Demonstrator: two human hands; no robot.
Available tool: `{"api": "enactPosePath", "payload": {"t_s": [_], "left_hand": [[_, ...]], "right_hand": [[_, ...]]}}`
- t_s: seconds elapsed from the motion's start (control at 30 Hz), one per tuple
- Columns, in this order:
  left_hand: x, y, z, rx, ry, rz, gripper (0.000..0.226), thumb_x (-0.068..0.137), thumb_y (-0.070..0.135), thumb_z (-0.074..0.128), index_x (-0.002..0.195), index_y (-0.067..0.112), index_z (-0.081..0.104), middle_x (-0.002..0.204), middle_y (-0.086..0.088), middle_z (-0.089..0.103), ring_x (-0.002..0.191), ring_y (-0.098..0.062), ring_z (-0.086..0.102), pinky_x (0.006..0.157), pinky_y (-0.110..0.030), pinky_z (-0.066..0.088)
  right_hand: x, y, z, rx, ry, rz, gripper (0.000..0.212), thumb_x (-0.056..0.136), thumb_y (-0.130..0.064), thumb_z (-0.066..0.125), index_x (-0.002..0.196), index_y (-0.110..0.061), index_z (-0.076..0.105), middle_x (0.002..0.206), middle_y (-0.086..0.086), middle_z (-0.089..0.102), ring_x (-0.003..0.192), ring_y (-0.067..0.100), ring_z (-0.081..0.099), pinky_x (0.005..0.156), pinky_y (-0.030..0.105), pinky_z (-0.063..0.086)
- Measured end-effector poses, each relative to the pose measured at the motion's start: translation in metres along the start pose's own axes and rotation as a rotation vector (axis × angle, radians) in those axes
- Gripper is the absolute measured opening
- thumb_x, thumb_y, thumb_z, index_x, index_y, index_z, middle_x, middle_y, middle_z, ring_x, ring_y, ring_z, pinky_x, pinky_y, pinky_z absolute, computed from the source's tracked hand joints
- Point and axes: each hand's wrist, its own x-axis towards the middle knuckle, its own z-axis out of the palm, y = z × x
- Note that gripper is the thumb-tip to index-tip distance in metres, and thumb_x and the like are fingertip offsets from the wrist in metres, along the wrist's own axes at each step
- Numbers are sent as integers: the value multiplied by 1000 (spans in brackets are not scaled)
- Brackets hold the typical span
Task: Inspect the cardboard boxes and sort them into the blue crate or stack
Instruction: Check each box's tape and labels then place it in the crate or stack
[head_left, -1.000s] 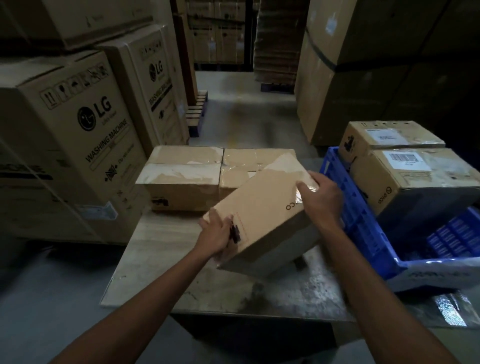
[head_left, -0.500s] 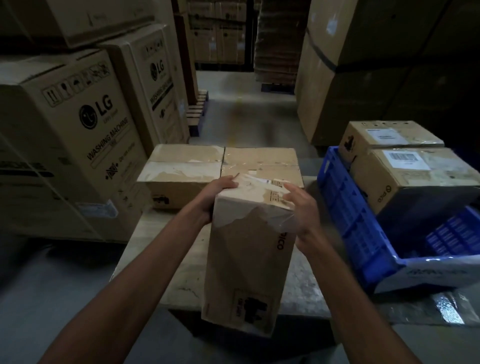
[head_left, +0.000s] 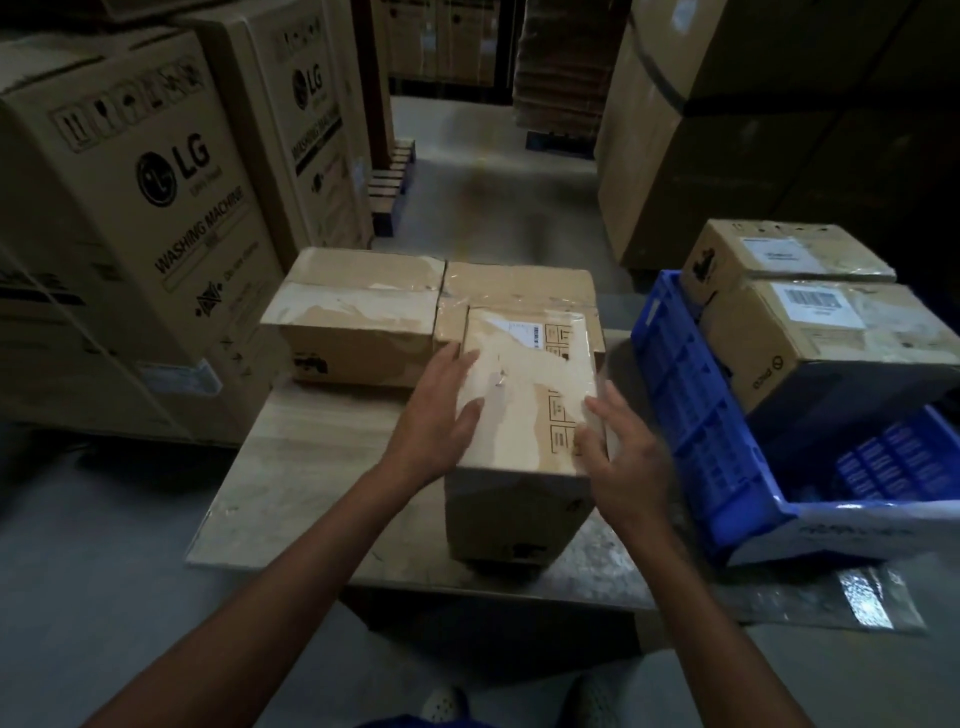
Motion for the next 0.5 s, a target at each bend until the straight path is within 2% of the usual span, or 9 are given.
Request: {"api": "enactPosePath", "payload": {"t_s": [0.03, 0.07, 0.13, 0.2, 0.3, 0.4, 0.5], "left_hand": [[-7, 5, 0, 60, 20, 90, 55, 99, 25, 57, 150, 18, 39, 162, -5, 27, 148, -22, 27, 117, -43, 29], [-15, 9, 2, 101, 14, 160, 52, 99, 27, 57, 148, 15, 43, 160, -7, 32, 146, -23, 30, 116, -40, 29], [-30, 15, 10, 197, -8, 241, 52, 99, 37, 47, 145, 12, 48, 157, -11, 37, 144, -26, 34, 116, -41, 31], [-36, 16, 19, 313, -21, 270, 57, 99, 42, 32, 145, 12, 49, 157, -14, 38, 145, -28, 35, 119, -43, 25], [-37, 15, 24, 393, -65, 252, 61, 100, 43, 20, 149, 17, 46, 159, -12, 36, 148, -26, 31, 121, -41, 17], [-33, 18, 19, 438, -125, 236, 65, 97, 49, 15, 151, 22, 42, 160, -9, 35, 148, -23, 29, 120, -40, 20], [-25, 26, 9, 508, -171, 263, 64, 97, 51, 18, 150, 25, 40, 156, -9, 38, 143, -24, 33, 114, -39, 27]], "right_hand": [[-3, -3, -5, -97, 53, -65, 39, 99, -25, 58, 138, -18, 58, 158, -3, 39, 133, 14, 51, 87, 16, 51], [-6, -8, -7, -154, 65, -147, 39, 98, -24, 59, 136, -15, 60, 155, 1, 44, 135, 15, 49, 93, 17, 48], [-11, -16, -3, -258, -21, -271, 39, 97, -29, 57, 133, -15, 62, 149, 5, 52, 135, 21, 51, 104, 36, 48], [-15, -22, 7, -376, -116, -285, 42, 99, -37, 50, 135, -18, 60, 148, 6, 54, 140, 24, 47, 112, 47, 42], [-19, -23, 12, -430, -147, -242, 49, 99, -43, 37, 136, -20, 57, 152, 4, 50, 146, 22, 38, 116, 42, 31], [-20, -25, 8, -370, -144, -176, 48, 96, -44, 39, 134, -21, 59, 151, 1, 51, 146, 19, 38, 111, 38, 36], [-14, -31, 2, -441, -208, -200, 44, 95, -45, 46, 132, -24, 59, 146, -2, 54, 140, 16, 43, 113, 43, 36]]}}
